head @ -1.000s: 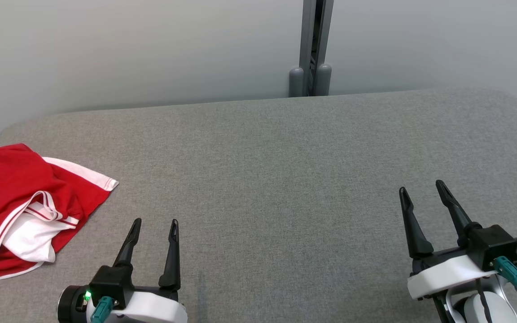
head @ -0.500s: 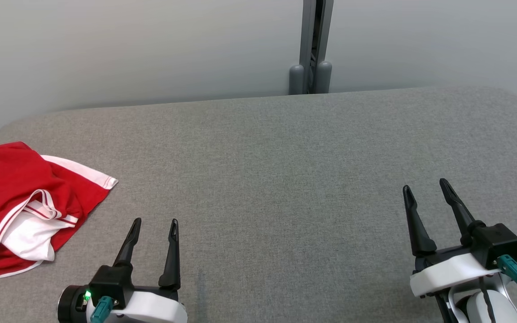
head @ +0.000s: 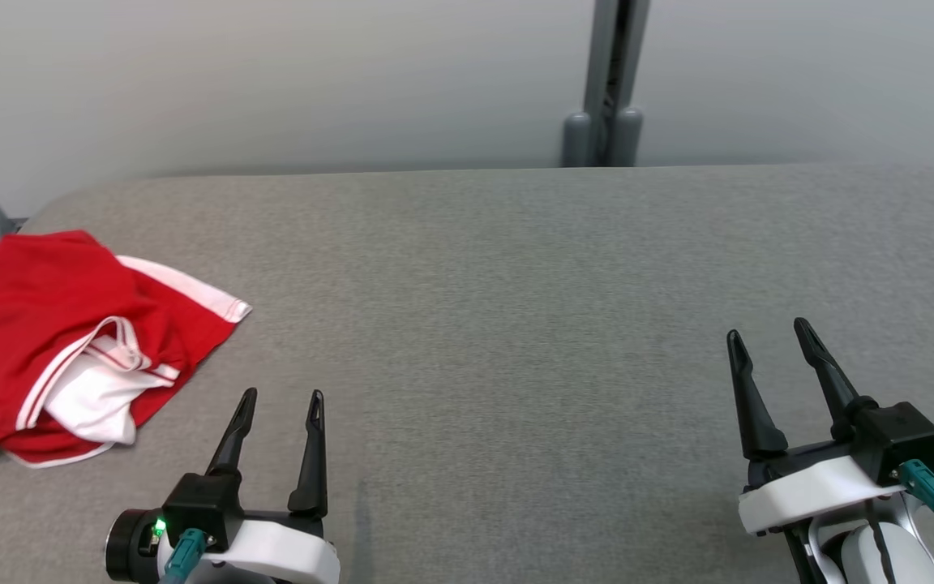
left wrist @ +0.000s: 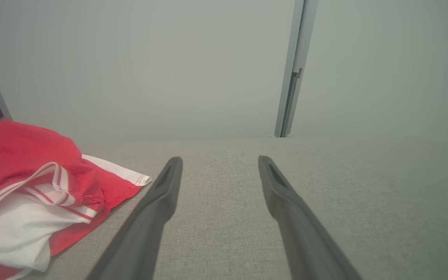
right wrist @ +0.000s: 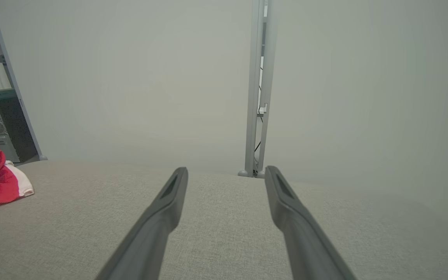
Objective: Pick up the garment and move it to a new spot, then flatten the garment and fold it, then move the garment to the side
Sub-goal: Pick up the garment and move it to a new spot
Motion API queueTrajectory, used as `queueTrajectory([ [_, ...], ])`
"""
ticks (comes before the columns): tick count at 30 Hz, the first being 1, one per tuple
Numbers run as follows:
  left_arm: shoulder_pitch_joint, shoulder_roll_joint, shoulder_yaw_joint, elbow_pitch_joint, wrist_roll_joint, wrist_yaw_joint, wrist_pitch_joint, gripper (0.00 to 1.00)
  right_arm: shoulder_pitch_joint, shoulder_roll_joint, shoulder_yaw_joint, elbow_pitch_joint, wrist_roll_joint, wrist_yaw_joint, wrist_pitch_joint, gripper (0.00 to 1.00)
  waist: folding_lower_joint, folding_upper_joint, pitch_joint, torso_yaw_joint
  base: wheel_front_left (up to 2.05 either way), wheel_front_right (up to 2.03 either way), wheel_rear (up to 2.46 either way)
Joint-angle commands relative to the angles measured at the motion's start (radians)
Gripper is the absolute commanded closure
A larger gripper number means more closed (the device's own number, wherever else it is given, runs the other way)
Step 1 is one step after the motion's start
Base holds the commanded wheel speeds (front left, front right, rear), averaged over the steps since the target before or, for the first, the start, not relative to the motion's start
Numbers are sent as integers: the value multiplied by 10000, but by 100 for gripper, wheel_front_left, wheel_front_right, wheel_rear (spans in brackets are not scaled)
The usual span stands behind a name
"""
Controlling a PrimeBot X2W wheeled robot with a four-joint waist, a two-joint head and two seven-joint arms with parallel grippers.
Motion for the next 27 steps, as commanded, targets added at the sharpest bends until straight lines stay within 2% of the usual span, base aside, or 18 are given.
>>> queueTrajectory([
  [1, -175, 53, 44, 14, 65, 41, -53, 0, 28, -65, 35, -109, 74, -3, -26, 0, 0, 0, 58, 424, 0, 0, 0],
  [4, -195, 46, 140, 69, 93, 106, -53, 0, 120, -63, 249, -211, 145, -3, -26, 0, 0, 0, 51, 1006, 0, 0, 0],
  [20, 278, 45, 963, -65, 453, -181, -53, 0, 386, -60, 1355, -326, 694, -3, -26, 0, 0, 0, -352, 4254, 0, 0, 0],
  [27, 662, 40, 1349, -505, 195, 94, -52, 0, -124, -74, 2228, -31, 809, -3, -25, 0, 0, 0, -173, 4477, 0, 0, 0],
])
